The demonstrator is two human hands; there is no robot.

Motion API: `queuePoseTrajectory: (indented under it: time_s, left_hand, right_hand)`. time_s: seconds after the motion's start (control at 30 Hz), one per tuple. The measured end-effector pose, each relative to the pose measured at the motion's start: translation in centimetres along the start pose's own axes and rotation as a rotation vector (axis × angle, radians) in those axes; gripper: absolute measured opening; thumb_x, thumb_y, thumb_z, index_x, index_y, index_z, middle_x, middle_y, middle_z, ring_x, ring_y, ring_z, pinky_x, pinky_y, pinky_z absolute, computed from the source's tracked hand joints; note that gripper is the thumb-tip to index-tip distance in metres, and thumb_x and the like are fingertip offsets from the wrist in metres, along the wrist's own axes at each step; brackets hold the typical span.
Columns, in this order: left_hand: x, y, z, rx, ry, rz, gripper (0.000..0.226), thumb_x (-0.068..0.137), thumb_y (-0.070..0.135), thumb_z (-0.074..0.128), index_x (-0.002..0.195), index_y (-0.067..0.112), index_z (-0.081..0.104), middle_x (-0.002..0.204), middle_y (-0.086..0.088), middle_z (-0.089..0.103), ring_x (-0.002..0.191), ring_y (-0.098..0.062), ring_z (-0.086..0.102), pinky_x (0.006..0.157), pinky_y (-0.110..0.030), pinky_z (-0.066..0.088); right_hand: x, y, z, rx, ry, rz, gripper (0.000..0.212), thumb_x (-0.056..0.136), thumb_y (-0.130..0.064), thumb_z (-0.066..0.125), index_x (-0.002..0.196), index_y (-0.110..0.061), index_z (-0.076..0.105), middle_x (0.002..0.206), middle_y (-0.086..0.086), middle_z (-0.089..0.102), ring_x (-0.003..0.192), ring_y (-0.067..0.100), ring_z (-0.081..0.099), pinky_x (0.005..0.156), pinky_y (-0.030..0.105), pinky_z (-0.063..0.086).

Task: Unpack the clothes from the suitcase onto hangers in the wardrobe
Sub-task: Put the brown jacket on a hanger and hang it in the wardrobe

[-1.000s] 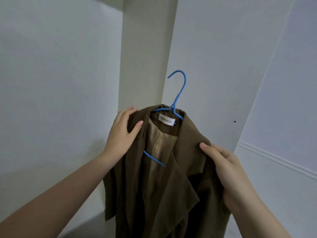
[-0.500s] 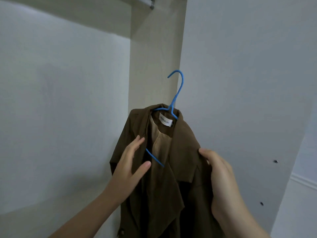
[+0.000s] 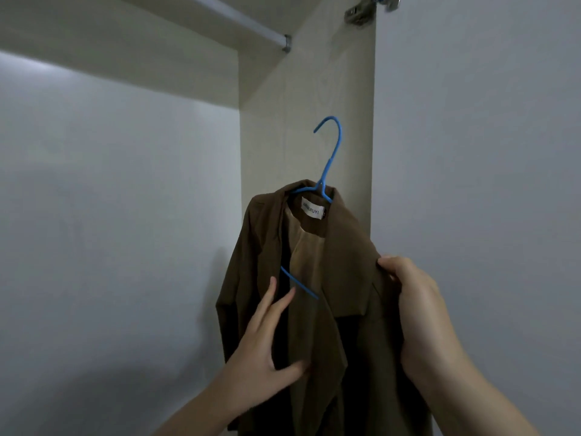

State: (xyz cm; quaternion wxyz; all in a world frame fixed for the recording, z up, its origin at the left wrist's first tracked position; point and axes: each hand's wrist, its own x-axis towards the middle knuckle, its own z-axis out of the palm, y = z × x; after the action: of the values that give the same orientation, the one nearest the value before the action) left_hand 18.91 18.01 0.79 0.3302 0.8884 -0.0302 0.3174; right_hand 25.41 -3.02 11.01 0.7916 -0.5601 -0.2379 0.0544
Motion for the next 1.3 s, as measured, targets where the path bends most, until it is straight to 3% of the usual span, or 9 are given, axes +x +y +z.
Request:
queuePoseTrajectory:
  time_s: [0.17,0.3,0.43,0.6,0.83,0.93,1.0,1.07,1.3]
  left_hand:
    - [3.4,-2.5,-2.2,-0.057,0.009,-0.057,0.089,0.083,0.041,0.074,0.146,0.059,0.014,0.148,0.046,-0.016,0.144,0.012,0.000,0.120,-0.040,0.028]
    - [6.1,-4.8,-4.3,-0.048,0.022,-0.063,0.079,0.092,0.024,0.064,0.142,0.065,0.018,0.148,0.048,-0.007,0.132,0.029,0.005,0.119,-0.035,0.029]
    - [9.0,-5.9,-6.3,-0.083,0.139,-0.049,0.076,0.085,0.030,0.062,0.134,0.072,0.023,0.150,0.043,0.017,0.137,0.015,0.025,0.118,-0.033,0.031]
    - [13.8,-6.0,-8.7,-0.104,0.268,-0.052,0.073,0.088,0.029,0.066,0.134,0.070,0.027,0.144,0.029,0.039,0.128,0.011,0.039,0.108,-0.021,0.037]
    - [17.5,-5.6,-12.9,0.053,0.370,0.008,0.064,0.092,0.028,0.066,0.133,0.063,0.032,0.122,0.051,0.041,0.117,0.026,0.038,0.100,-0.006,0.034]
    - [17.6,-6.5,-13.6,0.073,0.428,0.029,0.059,0.090,0.029,0.068,0.122,0.069,0.038,0.112,0.059,0.040,0.110,0.033,0.037,0.086,0.000,0.036]
    - [17.3,-7.0,-13.7,0.086,0.455,0.030,0.059,0.088,0.031,0.069,0.120,0.071,0.041,0.115,0.057,0.041,0.110,0.031,0.040,0.083,-0.002,0.039]
    - [17.1,-7.6,-13.7,0.126,0.466,0.059,0.058,0.088,0.026,0.068,0.119,0.069,0.045,0.119,0.052,0.046,0.110,0.026,0.046,0.077,0.001,0.043]
    - [16.4,-8.6,-13.4,0.236,0.495,0.117,0.052,0.089,0.014,0.067,0.115,0.057,0.056,0.119,0.033,0.060,0.109,0.012,0.056,0.083,0.000,0.044]
  right_hand:
    - [4.6,-1.8,4.6,-0.011,0.023,-0.034,0.032,0.081,-0.037,0.056,0.080,-0.009,0.069,0.078,0.019,0.068,0.073,0.029,0.067,0.066,0.034,0.048]
    - [9.5,-3.8,8.2,-0.039,-0.020,-0.131,0.021,0.090,-0.033,0.052,0.083,-0.016,0.062,0.076,0.010,0.056,0.071,0.022,0.056,0.064,0.031,0.043]
    - [14.3,-6.2,11.0,-0.086,-0.059,-0.243,0.032,0.093,-0.036,0.051,0.067,-0.019,0.060,0.056,-0.002,0.058,0.056,0.013,0.061,0.047,0.019,0.045]
    - [20.7,-11.4,14.6,-0.015,-0.100,-0.248,0.025,0.090,-0.032,0.056,0.074,-0.014,0.060,0.047,-0.002,0.062,0.043,0.014,0.062,0.041,0.020,0.049]
    - [29.4,-16.8,18.5,-0.018,-0.083,-0.284,0.022,0.089,-0.033,0.060,0.095,-0.012,0.062,0.087,0.009,0.068,0.075,0.027,0.067,0.068,0.035,0.059]
    - [31.9,-17.6,18.9,-0.063,-0.054,-0.331,0.036,0.088,-0.034,0.063,0.114,-0.010,0.060,0.090,0.008,0.066,0.074,0.025,0.064,0.055,0.028,0.051]
    - [33.1,-17.9,19.1,-0.110,-0.045,-0.367,0.044,0.089,-0.034,0.062,0.124,-0.008,0.057,0.104,0.011,0.066,0.082,0.027,0.064,0.055,0.028,0.049]
    - [34.2,-18.2,19.3,-0.148,-0.027,-0.387,0.048,0.089,-0.036,0.062,0.128,-0.007,0.055,0.114,0.012,0.064,0.095,0.030,0.064,0.068,0.033,0.053]
    - [35.3,-18.0,19.9,-0.271,-0.077,-0.405,0.041,0.089,-0.032,0.064,0.123,-0.009,0.059,0.114,0.011,0.065,0.097,0.031,0.065,0.086,0.041,0.057]
